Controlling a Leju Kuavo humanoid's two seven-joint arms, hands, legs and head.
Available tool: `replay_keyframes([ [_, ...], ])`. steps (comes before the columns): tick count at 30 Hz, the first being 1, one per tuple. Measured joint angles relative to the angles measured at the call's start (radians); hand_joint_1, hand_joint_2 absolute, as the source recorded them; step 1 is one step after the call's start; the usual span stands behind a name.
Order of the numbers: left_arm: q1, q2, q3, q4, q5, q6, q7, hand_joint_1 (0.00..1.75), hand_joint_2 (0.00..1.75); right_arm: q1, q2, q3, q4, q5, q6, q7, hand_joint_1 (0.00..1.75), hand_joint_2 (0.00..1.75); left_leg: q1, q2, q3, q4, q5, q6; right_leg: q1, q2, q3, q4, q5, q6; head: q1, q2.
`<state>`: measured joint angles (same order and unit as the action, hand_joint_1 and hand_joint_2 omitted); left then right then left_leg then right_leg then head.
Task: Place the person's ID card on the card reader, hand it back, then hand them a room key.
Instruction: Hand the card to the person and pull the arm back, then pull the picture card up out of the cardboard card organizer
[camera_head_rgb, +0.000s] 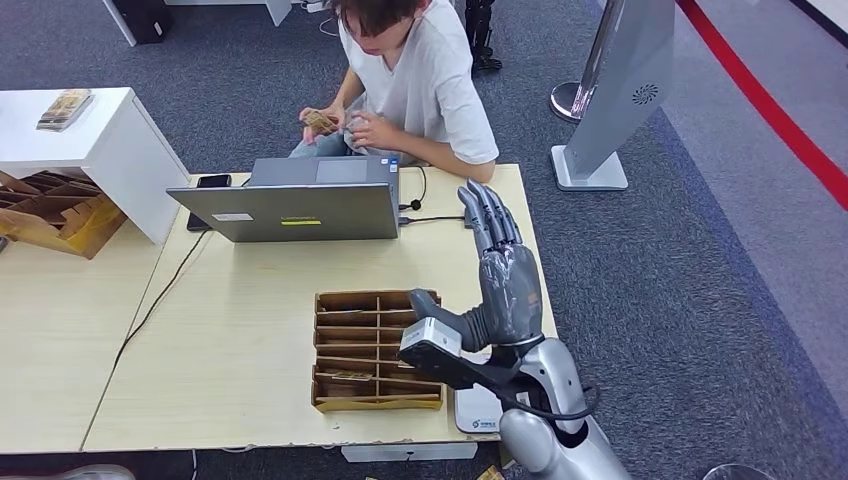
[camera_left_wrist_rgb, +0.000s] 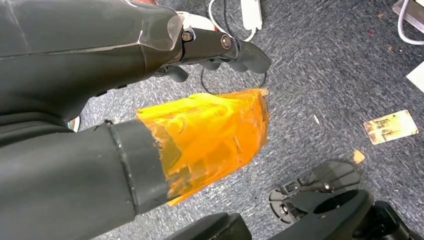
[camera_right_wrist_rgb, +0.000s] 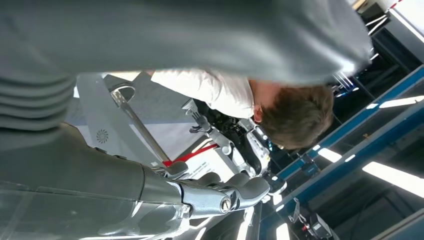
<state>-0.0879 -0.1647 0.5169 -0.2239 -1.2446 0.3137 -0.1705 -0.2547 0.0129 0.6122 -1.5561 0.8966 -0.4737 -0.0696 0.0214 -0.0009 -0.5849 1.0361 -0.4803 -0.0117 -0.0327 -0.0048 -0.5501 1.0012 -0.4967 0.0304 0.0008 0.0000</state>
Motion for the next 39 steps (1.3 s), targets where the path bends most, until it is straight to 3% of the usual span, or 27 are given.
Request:
replay_keyframes([
  [15,0.011,0.000,0.000,0.000,0.026,0.020,-0.002,0.00,0.00,0.133,-0.017,0.034,-0.132,-0.150,-0.032,-0.102,0.00,0.00,0.000,0.000,0.000,0.000,0.000,0.000,0.000,0.000,0.000,0.000,0.000,0.000,0.000,0.000],
  [19,0.014,0.000,0.000,0.000,0.031,0.022,-0.003,0.00,0.00,0.168,-0.020,0.054,-0.138,-0.186,-0.053,-0.140,0.00,1.75,0.000,0.000,0.000,0.000,0.000,0.000,0.000,0.000,0.000,0.000,0.000,0.000,0.000,0.000],
  [39,0.014,0.000,0.001,0.000,0.036,0.026,0.000,0.00,0.00,0.210,-0.032,0.134,-0.045,-0.151,-0.106,-0.152,0.00,1.75,0.000,0.000,0.000,0.000,0.000,0.000,0.000,0.000,0.000,0.000,0.000,0.000,0.000,0.000],
])
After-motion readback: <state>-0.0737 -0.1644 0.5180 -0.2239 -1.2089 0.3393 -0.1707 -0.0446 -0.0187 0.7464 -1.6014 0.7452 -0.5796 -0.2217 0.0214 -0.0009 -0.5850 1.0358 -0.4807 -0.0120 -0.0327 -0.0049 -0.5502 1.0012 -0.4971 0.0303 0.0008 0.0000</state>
